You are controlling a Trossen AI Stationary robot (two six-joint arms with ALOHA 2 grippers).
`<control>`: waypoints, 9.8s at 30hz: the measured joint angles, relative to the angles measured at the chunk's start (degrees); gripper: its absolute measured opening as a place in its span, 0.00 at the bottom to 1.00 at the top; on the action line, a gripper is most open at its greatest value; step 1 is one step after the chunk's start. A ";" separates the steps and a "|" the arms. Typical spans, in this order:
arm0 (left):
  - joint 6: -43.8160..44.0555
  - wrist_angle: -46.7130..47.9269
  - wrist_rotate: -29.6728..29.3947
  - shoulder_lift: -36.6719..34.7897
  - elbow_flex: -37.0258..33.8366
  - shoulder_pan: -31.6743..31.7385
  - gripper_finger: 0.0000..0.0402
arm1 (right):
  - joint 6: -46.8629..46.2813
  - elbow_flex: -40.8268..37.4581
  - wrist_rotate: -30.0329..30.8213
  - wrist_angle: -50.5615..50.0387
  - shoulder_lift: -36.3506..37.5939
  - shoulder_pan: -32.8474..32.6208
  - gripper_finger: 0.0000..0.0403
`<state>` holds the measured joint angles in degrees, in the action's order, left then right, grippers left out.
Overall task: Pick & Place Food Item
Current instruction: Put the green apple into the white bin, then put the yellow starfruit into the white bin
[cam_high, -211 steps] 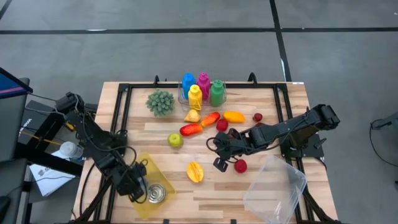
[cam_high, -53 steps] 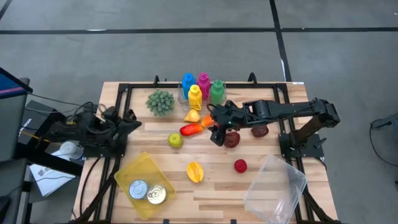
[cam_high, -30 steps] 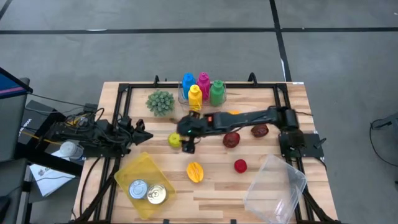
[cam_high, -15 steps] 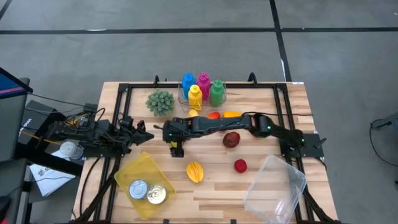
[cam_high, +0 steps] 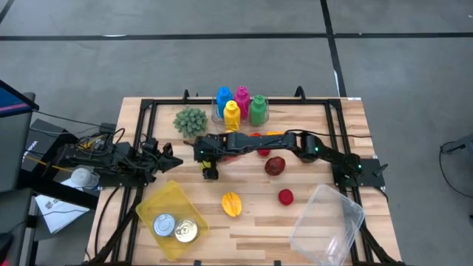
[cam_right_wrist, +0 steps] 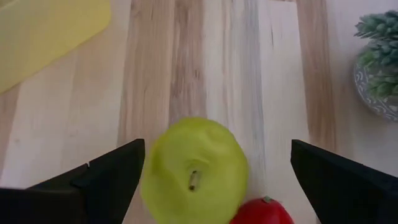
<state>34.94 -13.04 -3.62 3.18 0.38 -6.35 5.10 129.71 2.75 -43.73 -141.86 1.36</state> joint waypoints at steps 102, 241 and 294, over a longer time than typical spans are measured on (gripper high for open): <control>-26.56 6.65 9.68 -1.08 -0.04 -0.02 0.00 | -35.04 -5.25 4.52 -31.01 48.26 -37.16 0.69; -26.56 11.23 5.58 -3.08 -0.09 2.16 0.00 | -59.80 -38.69 7.68 7.57 21.18 -20.84 0.09; -26.56 11.54 5.33 -3.19 -0.07 9.11 0.00 | -43.12 -38.80 -11.70 39.14 56.14 -25.04 0.01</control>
<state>8.38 -1.50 1.72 -0.01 0.32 2.76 -38.02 90.91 -8.95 -4.59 -85.72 -23.68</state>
